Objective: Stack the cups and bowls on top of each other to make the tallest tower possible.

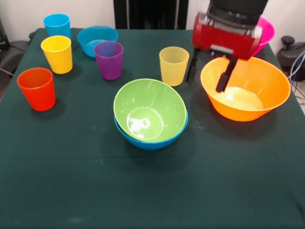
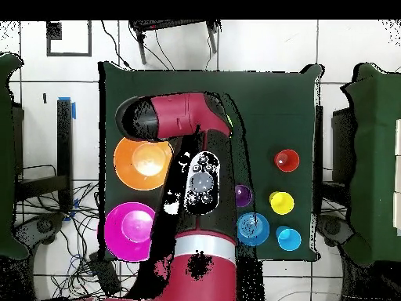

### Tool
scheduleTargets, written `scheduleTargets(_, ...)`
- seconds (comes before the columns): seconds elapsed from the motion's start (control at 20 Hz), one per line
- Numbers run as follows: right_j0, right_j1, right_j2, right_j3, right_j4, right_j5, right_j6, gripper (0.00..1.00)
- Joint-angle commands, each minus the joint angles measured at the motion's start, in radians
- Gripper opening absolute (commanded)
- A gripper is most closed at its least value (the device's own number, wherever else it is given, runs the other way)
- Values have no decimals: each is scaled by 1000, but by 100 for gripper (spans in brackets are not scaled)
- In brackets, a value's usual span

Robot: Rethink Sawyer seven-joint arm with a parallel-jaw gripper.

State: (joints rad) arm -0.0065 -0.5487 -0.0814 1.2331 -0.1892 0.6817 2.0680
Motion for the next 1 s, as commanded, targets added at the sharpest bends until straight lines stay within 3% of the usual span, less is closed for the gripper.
scheduleTargets(0.05, -9, -71, 66, 53, -10, 160, -79, 100)
scheduleTargets(0.4, -3, -100, 60, 145, -40, 98, -70, 100)
scheduleTargets(1.0, -23, -90, 84, 153, -44, 70, -83, 100)
